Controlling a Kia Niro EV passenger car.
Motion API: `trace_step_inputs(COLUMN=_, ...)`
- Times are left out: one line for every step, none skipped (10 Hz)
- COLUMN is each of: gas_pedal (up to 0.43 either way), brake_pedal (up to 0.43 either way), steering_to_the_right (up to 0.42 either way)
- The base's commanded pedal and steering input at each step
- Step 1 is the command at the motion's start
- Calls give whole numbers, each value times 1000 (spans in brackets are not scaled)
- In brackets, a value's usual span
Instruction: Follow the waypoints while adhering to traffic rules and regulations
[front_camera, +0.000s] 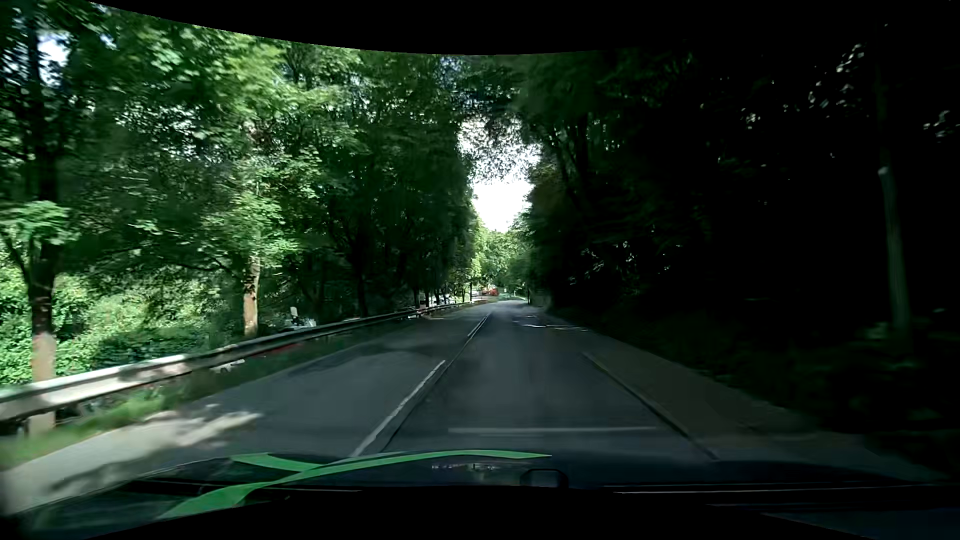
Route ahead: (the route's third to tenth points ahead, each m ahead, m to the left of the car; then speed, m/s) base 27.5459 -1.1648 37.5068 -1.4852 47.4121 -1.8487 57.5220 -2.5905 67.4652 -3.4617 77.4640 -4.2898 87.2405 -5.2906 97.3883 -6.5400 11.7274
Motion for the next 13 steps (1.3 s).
trace_step_inputs(gas_pedal=79, brake_pedal=0, steering_to_the_right=-3)
trace_step_inputs(gas_pedal=79, brake_pedal=0, steering_to_the_right=-3)
trace_step_inputs(gas_pedal=79, brake_pedal=0, steering_to_the_right=-3)
trace_step_inputs(gas_pedal=79, brake_pedal=0, steering_to_the_right=-3)
trace_step_inputs(gas_pedal=79, brake_pedal=0, steering_to_the_right=-3)
trace_step_inputs(gas_pedal=67, brake_pedal=0, steering_to_the_right=-3)
trace_step_inputs(gas_pedal=47, brake_pedal=0, steering_to_the_right=-2)
trace_step_inputs(gas_pedal=47, brake_pedal=0, steering_to_the_right=-2)
trace_step_inputs(gas_pedal=28, brake_pedal=0, steering_to_the_right=-2)
trace_step_inputs(gas_pedal=28, brake_pedal=0, steering_to_the_right=-2)
trace_step_inputs(gas_pedal=20, brake_pedal=0, steering_to_the_right=-2)
trace_step_inputs(gas_pedal=20, brake_pedal=0, steering_to_the_right=-2)
trace_step_inputs(gas_pedal=8, brake_pedal=0, steering_to_the_right=-2)
